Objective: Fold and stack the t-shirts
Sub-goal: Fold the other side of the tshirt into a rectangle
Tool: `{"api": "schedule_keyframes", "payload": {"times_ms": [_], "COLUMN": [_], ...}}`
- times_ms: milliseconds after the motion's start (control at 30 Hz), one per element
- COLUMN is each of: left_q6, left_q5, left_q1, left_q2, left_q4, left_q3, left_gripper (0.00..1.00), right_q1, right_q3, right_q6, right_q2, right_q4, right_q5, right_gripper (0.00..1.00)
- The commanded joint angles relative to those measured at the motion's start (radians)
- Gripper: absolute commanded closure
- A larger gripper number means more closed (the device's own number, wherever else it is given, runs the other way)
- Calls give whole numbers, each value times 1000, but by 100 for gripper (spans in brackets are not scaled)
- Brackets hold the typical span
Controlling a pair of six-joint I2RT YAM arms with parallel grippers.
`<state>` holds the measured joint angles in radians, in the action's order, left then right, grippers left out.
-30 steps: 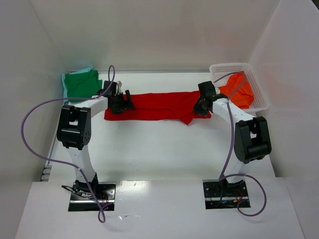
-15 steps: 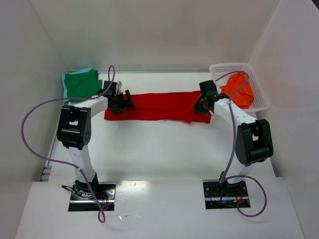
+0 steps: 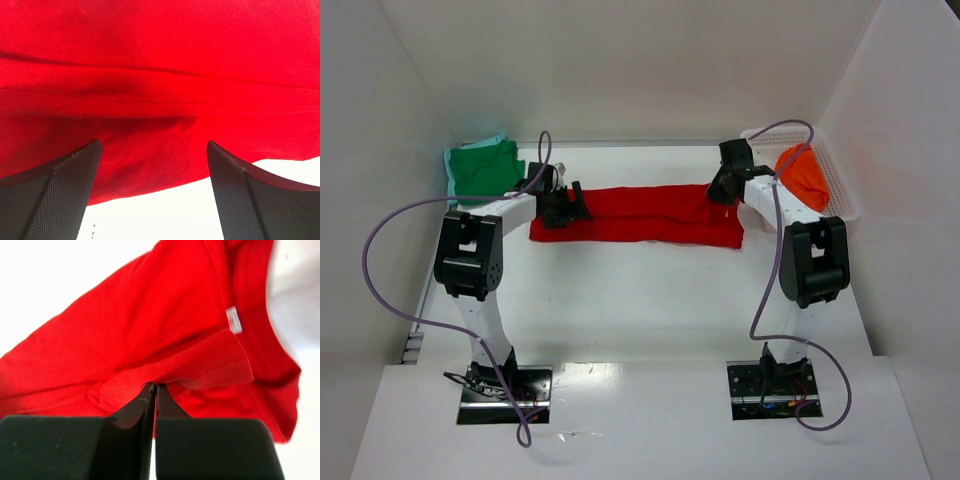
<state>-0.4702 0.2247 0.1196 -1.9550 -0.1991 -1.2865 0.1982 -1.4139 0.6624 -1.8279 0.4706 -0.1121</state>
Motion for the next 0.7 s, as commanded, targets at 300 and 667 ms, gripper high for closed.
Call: {"api": "schedule_keyframes", "payload": {"times_ms": [300,667], "left_q6": [33,33], "left_q5": [27,36], "left_q1": [3,3], "left_q2": [-59,-68], "left_q4": [-11,-11], "left_q3": [6,6], "left_gripper": [6,6], "right_q1": [-22,-31], "right_q3": [-265,-407], "right_q6": [-55,-75], "right_q2": [-224,-339], "right_q4": [-35,-26], "right_q5": [14,14], "right_gripper": [98,97]}}
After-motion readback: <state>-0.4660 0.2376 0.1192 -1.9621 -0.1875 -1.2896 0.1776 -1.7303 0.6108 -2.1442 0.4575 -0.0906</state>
